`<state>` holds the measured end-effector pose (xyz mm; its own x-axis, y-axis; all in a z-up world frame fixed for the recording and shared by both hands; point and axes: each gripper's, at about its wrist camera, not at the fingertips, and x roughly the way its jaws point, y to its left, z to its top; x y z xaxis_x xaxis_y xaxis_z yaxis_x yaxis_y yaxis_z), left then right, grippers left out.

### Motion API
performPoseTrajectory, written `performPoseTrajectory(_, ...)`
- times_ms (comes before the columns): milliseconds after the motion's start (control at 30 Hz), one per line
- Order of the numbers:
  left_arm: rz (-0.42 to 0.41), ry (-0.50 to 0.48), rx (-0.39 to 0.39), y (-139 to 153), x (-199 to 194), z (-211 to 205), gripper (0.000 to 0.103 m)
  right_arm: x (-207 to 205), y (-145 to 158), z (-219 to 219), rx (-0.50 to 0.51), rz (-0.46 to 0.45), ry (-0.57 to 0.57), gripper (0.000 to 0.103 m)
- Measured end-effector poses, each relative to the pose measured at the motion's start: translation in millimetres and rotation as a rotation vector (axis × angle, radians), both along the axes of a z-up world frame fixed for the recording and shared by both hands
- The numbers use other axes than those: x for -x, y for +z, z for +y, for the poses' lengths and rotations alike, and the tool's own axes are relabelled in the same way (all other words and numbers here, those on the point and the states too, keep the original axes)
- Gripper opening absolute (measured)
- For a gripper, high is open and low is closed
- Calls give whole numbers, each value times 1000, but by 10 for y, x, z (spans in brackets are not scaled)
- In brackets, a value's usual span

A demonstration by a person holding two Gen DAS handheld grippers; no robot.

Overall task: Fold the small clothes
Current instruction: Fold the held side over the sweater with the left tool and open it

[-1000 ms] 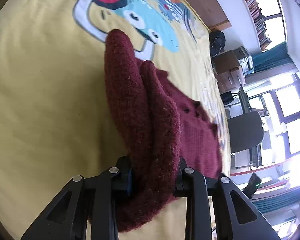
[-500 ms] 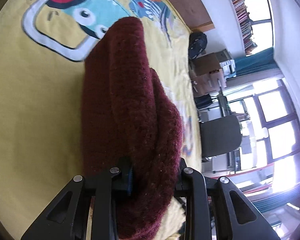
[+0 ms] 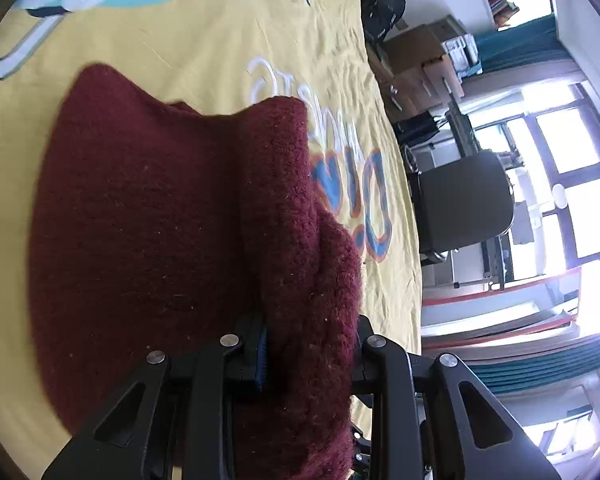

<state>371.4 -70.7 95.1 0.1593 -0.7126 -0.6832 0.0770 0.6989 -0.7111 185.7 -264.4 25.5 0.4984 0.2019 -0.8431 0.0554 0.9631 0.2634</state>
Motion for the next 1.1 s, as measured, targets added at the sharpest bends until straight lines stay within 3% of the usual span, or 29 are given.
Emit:
performPoseTrajectory(167,2,-26,-69,-96,8,-474,22,140,-83,-342,-23,7,-55,69)
performPoseTrajectory(433,-74,-117,-339,-319,189,-1183,22,351,-188,-775,-58,3,-129,69)
performPoseTrajectory(733,-79,-128,-436,-507,302,-1484,25,463,-197,-985,-83,-15,-171,69)
performPoseTrajectory(833,-134,-180,-519,-465,373,-1650,29,486,-187,-1030,-80,-18,-176,69)
performPoseTrajectory(900,-168,-210,-553,-449,437,-1741,39,507,-186,-1084,-74,-17,-188,69)
performPoseTrajectory(1100,-197,-227,-514,-418,559,-1885,59,604,-162,-1265,-65,-16,-236,69)
